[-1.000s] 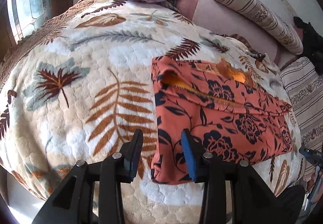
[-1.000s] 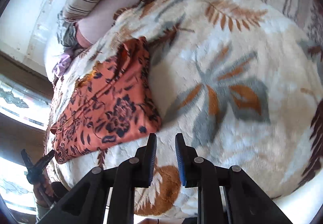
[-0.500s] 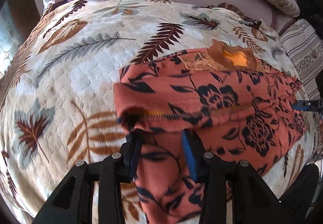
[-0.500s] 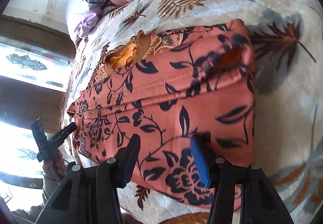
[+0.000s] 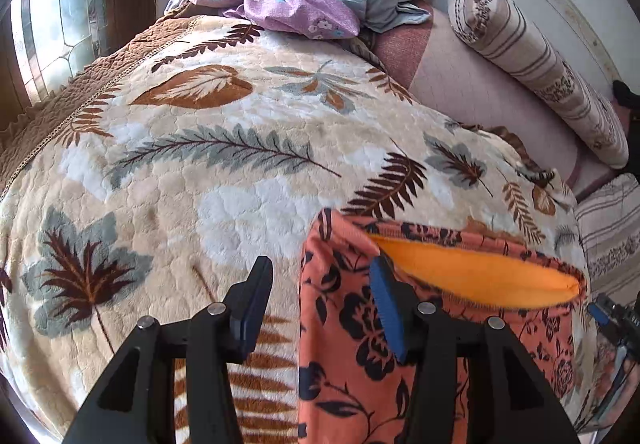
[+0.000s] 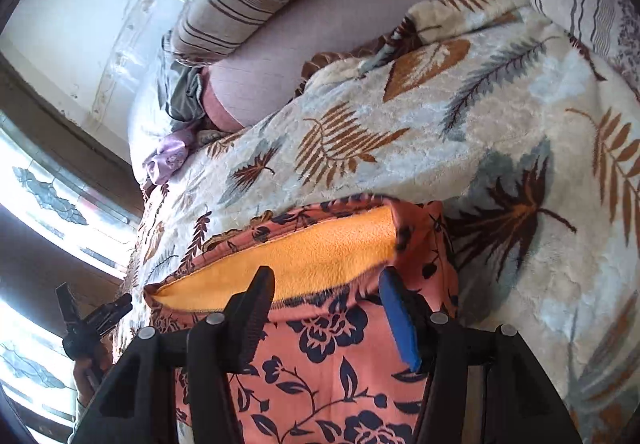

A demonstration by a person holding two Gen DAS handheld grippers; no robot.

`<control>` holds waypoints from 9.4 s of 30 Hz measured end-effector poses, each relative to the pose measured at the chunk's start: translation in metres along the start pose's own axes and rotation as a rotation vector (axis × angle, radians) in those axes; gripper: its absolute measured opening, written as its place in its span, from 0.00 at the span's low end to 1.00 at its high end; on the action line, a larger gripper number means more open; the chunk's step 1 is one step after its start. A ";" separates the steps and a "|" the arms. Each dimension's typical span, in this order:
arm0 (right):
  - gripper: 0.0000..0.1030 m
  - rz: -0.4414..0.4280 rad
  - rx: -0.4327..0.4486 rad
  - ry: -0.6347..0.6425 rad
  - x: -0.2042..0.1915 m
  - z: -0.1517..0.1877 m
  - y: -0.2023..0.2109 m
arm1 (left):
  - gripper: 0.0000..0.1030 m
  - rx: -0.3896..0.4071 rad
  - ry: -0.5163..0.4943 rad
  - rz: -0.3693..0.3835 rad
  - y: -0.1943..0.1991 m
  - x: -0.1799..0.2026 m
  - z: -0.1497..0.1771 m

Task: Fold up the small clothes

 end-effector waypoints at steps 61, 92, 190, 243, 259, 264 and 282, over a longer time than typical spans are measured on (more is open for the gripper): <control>0.61 0.034 0.078 -0.494 0.067 0.172 0.086 | 0.64 -0.021 -0.023 -0.029 0.023 0.056 0.126; 0.77 -0.359 -0.161 -0.266 0.021 0.007 -0.033 | 0.62 -0.084 0.129 0.148 -0.043 -0.007 0.010; 0.22 -0.039 0.162 -0.654 0.061 0.206 0.065 | 0.38 -0.051 0.258 -0.047 0.037 -0.030 0.137; 0.17 -0.044 0.151 -0.599 0.058 0.182 0.061 | 0.52 0.015 -0.217 -0.130 0.043 0.106 0.130; 0.72 -0.062 0.235 -0.642 0.033 0.187 0.062 | 0.52 0.023 -0.221 -0.086 0.038 0.111 0.118; 0.47 -0.029 0.210 -0.663 0.039 0.189 0.052 | 0.52 0.028 -0.253 -0.067 0.030 0.133 0.117; 0.56 -0.001 0.178 -0.608 0.030 0.182 0.041 | 0.61 -0.043 -0.370 -0.138 -0.018 0.150 0.140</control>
Point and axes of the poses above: each gripper's, at about its wrist camera, not at the fingertips, and y roughly against the way its jaws point, x to its right, z to its underside, the point moved 3 cm from there along -y, roughly the way its jaws point, and after that the axes turned 3 degrees about -z, right-handed, at the moved point
